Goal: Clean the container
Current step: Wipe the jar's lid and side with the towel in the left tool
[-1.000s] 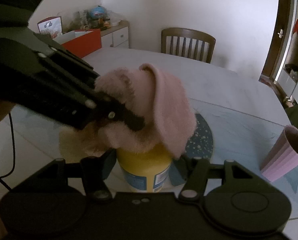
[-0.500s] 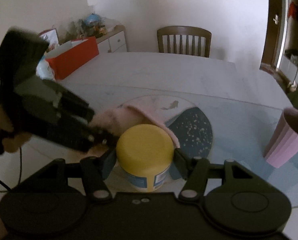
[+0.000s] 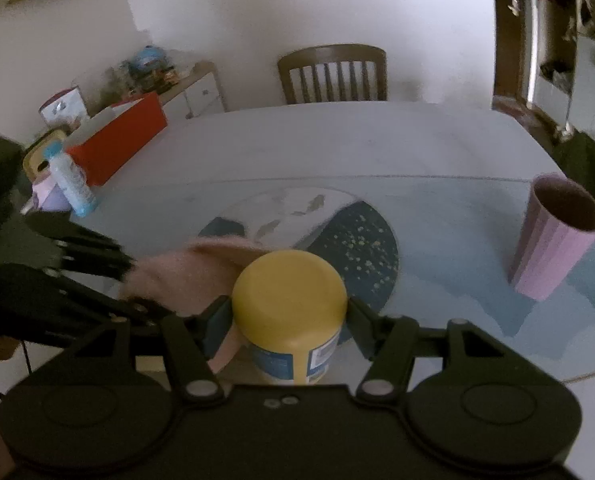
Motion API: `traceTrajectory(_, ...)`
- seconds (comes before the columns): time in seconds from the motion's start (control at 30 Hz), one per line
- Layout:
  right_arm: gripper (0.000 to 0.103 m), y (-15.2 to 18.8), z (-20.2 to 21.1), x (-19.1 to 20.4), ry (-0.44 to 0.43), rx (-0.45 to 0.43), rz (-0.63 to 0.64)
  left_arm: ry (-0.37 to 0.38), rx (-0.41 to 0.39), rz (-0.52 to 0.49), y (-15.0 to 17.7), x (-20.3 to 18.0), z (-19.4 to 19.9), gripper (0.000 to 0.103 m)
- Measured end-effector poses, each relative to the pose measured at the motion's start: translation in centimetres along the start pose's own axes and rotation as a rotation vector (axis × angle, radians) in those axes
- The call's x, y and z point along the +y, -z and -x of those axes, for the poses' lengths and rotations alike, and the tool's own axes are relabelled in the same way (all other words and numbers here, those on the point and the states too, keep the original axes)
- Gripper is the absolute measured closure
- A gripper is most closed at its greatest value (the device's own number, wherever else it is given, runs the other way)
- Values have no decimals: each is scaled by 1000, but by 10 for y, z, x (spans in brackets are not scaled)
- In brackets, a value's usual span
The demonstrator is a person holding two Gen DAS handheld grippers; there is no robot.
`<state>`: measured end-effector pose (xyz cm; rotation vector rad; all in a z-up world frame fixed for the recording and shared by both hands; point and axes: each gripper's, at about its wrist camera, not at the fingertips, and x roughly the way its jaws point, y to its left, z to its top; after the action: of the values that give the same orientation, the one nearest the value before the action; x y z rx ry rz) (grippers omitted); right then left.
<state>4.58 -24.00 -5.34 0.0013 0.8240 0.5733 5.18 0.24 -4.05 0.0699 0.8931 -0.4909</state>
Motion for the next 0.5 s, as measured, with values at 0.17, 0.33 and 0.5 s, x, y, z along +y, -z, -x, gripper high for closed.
traceTrajectory(0.17, 42, -3, -2, -14, 4, 10, -138, 32, -70, -33, -8, -17, 25, 73)
traceTrajectory(0.33, 42, -5, -5, -21, 15, 20, -222, 69, -83, -87, -18, -41, 14, 73)
traceTrajectory(0.5, 42, -4, -6, -29, 14, 28, -302, 72, -60, -91, -20, -48, -9, 73)
